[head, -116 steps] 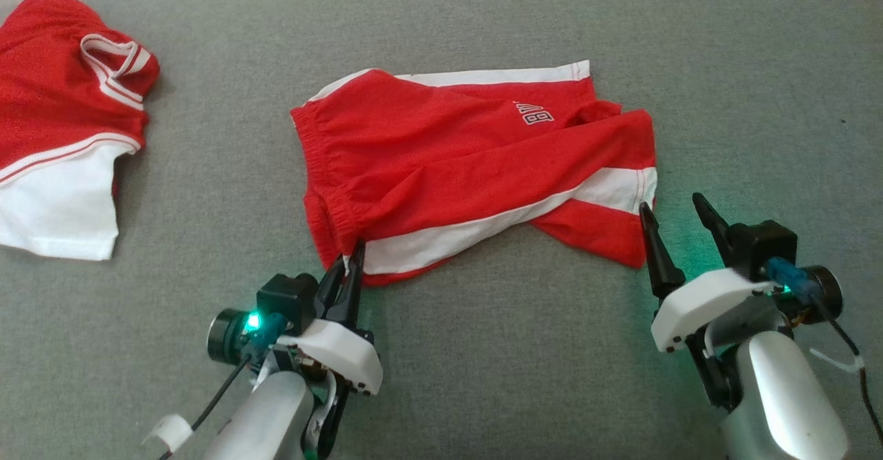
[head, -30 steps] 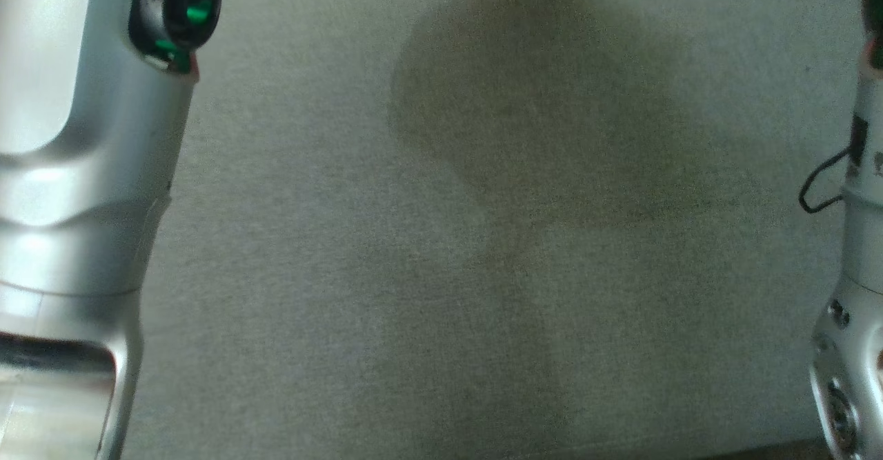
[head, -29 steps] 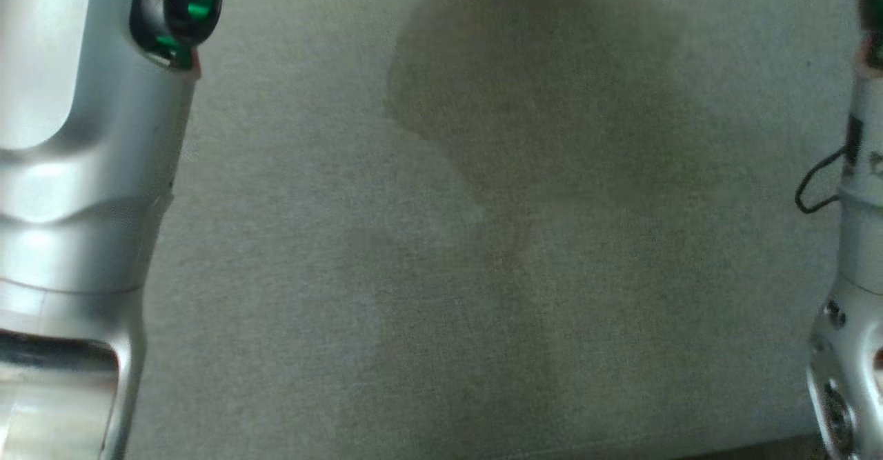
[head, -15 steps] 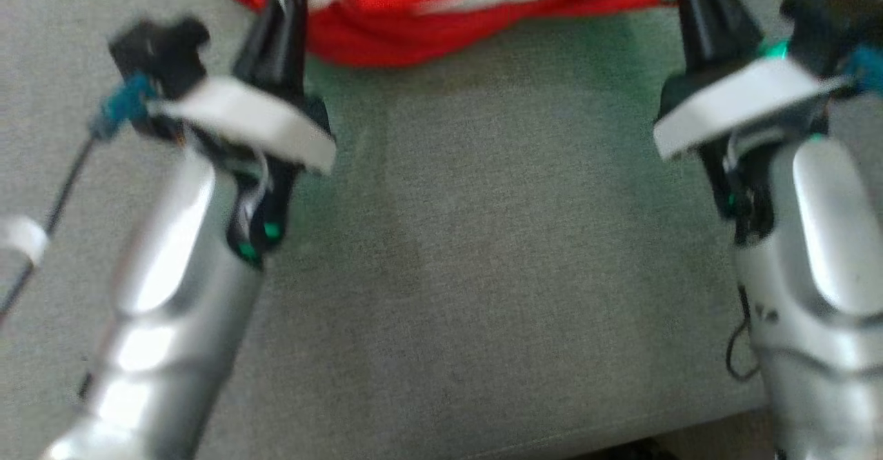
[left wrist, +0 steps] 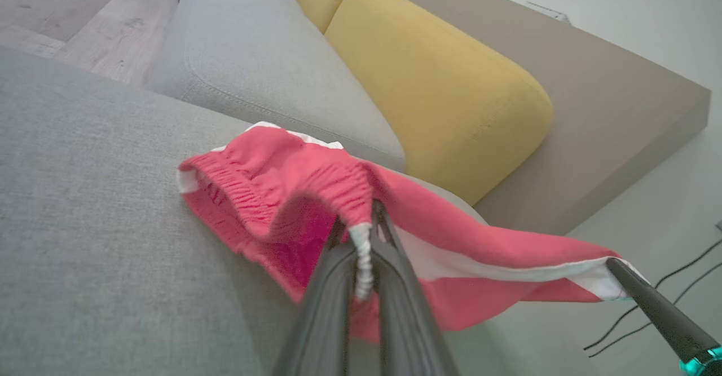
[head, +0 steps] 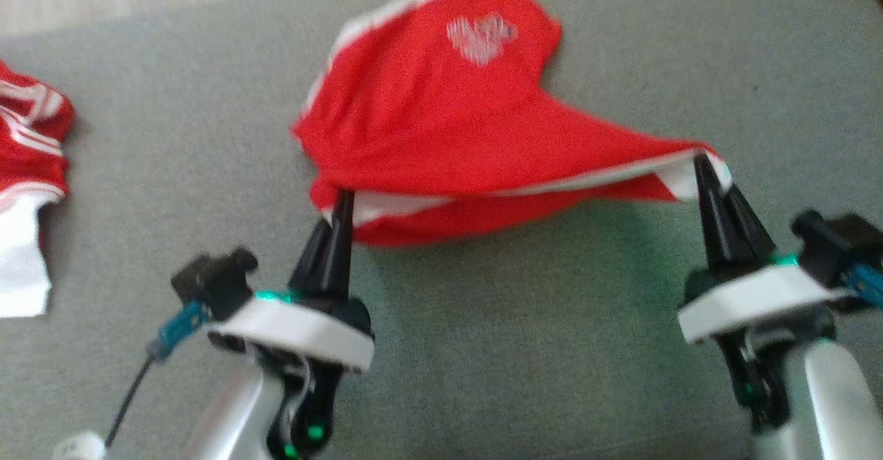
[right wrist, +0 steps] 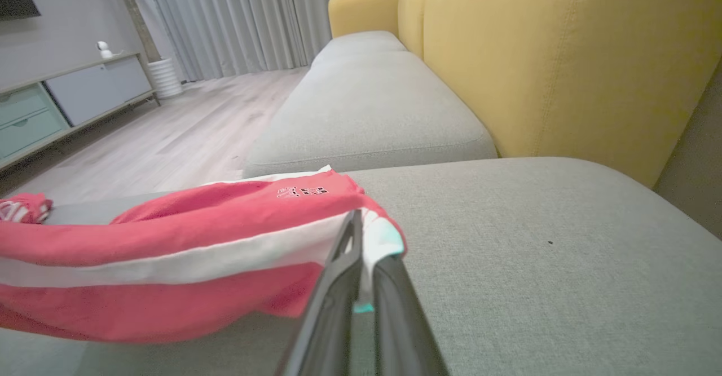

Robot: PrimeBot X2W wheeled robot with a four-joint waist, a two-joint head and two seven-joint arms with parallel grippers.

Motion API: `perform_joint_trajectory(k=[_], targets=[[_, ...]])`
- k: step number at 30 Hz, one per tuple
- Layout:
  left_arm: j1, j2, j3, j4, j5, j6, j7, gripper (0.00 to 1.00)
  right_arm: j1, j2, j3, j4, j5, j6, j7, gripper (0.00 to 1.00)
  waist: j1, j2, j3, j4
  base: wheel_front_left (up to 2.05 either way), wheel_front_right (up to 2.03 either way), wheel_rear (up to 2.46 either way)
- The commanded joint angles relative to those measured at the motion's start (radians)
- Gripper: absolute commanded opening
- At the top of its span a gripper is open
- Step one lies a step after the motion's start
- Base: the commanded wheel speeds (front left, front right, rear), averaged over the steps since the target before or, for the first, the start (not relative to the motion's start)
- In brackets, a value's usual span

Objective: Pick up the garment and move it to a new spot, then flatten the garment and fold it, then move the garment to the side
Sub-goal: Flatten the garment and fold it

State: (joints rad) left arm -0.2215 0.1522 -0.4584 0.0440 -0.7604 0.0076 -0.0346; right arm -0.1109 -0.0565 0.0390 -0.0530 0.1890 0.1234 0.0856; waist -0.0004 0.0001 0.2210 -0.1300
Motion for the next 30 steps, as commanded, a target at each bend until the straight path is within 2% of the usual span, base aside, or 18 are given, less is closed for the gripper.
perform_joint_trajectory(k=[1, 10, 15, 18, 22, 26, 30], targets=[[-0.006, 0.017, 0.024, -0.053, 0.0, 0.01, 0.001, 0.0, -0.001, 0.002, 0.009, -0.062, -0.004, 0.007, 0.012, 0.0, 0.0004, -0.0001, -0.07, 0.012, 0.0, 0.0, 0.0], [0.221, 0.05, -0.037, -0.258, -0.006, 0.087, 0.06, 0.0, 0.233, 0.006, -0.036, -0.345, -0.058, 0.007, 0.176, 0.0, 0.0004, -0.0001, -0.171, 0.045, 0.0, 0.0, 0.0], [0.279, 0.049, -0.054, -0.289, -0.021, 0.116, 0.083, 0.0, 0.283, 0.006, -0.088, -0.397, -0.062, 0.007, 0.233, 0.0, 0.0004, -0.0001, -0.154, 0.084, 0.0, 0.0, 0.0], [0.269, 0.03, -0.062, -0.264, -0.029, 0.126, 0.095, 0.0, 0.257, 0.006, -0.098, -0.377, -0.05, 0.007, 0.253, 0.0, 0.0004, -0.0001, -0.122, 0.111, 0.0, 0.0, 0.0], [0.215, -0.005, -0.071, -0.205, -0.042, 0.115, 0.101, 0.0, 0.159, 0.006, -0.125, -0.292, -0.034, 0.007, 0.263, 0.0, 0.0004, -0.0001, -0.071, 0.152, 0.0, 0.0, 0.0], [0.105, -0.058, -0.059, -0.112, -0.077, 0.109, 0.101, 0.0, -0.036, -0.01, -0.104, -0.145, -0.062, 0.007, 0.287, 0.0, 0.0004, -0.0001, 0.008, 0.2, 0.0, 0.0, 0.0], [0.001, -0.083, -0.047, -0.025, -0.102, 0.111, 0.089, 0.0, -0.204, -0.065, -0.068, -0.008, -0.057, 0.007, 0.325, 0.0, 0.0004, -0.0001, 0.076, 0.235, 0.0, 0.0, 0.0]])
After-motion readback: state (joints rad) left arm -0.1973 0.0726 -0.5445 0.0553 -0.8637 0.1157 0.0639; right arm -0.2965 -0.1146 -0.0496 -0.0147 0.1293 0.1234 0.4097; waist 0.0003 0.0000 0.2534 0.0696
